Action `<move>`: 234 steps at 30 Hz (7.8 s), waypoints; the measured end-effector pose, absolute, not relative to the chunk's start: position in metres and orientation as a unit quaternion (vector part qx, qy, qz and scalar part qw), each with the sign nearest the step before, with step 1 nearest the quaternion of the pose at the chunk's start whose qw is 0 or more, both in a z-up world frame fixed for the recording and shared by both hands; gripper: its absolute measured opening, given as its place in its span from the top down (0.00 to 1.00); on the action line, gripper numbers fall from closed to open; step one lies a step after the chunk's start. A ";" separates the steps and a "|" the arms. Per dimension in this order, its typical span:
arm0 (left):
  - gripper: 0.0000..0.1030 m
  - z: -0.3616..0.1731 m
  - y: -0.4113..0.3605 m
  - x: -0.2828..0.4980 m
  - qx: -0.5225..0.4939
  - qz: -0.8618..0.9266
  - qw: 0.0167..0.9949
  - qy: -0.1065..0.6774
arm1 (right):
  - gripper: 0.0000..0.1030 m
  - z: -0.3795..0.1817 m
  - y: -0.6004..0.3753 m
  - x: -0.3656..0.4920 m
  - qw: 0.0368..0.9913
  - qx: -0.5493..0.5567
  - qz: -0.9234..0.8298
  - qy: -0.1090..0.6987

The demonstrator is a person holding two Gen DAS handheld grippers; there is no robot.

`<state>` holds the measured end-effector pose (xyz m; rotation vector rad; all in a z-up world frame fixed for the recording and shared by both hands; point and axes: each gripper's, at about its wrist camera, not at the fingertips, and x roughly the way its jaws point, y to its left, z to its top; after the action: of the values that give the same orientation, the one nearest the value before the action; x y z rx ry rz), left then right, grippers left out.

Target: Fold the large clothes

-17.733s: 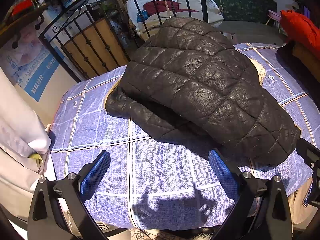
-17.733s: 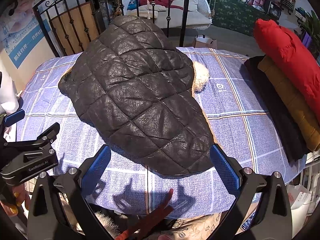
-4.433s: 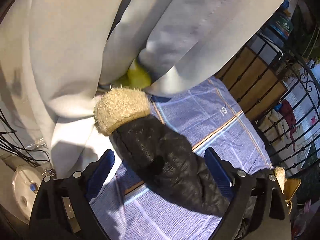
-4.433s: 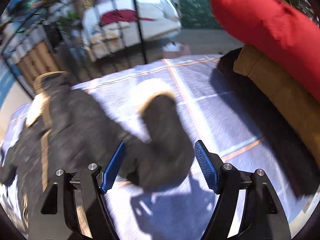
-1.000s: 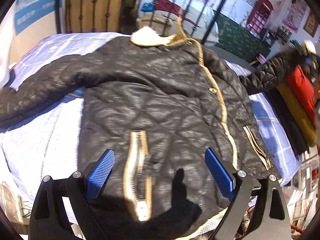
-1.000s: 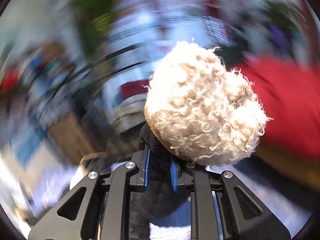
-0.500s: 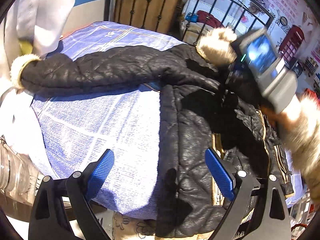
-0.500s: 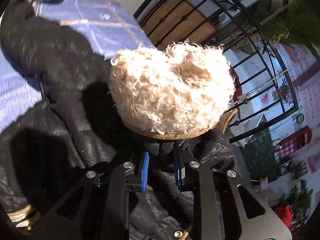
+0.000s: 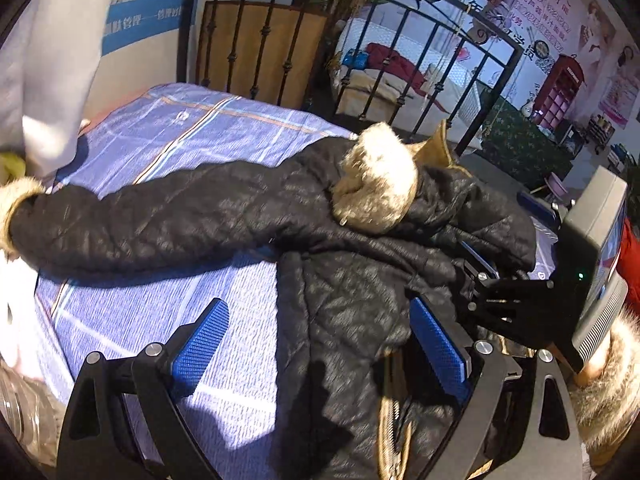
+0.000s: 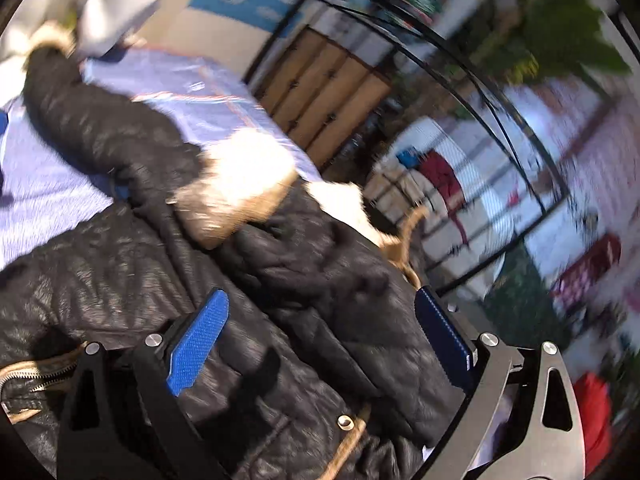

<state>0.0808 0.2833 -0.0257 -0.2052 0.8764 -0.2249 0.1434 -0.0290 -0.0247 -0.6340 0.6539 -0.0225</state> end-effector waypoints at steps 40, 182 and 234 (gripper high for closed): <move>0.04 -0.135 0.147 0.251 0.019 -0.079 0.847 0.526 | 0.05 -0.105 -0.260 0.213 0.851 0.058 -0.121 0.508; 0.06 -0.014 -0.022 0.090 0.212 -0.196 0.895 0.339 | 0.16 -0.059 -0.284 -0.014 0.857 0.198 -0.154 0.451; 0.05 -0.105 0.126 0.234 0.097 -0.084 0.874 0.469 | 0.05 -0.093 -0.190 0.207 0.892 -0.061 -0.121 0.431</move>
<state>0.2340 0.1262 -0.1050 0.2035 0.9805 -0.1747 0.2066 -0.1896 -0.0934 -0.1263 0.8954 -0.2506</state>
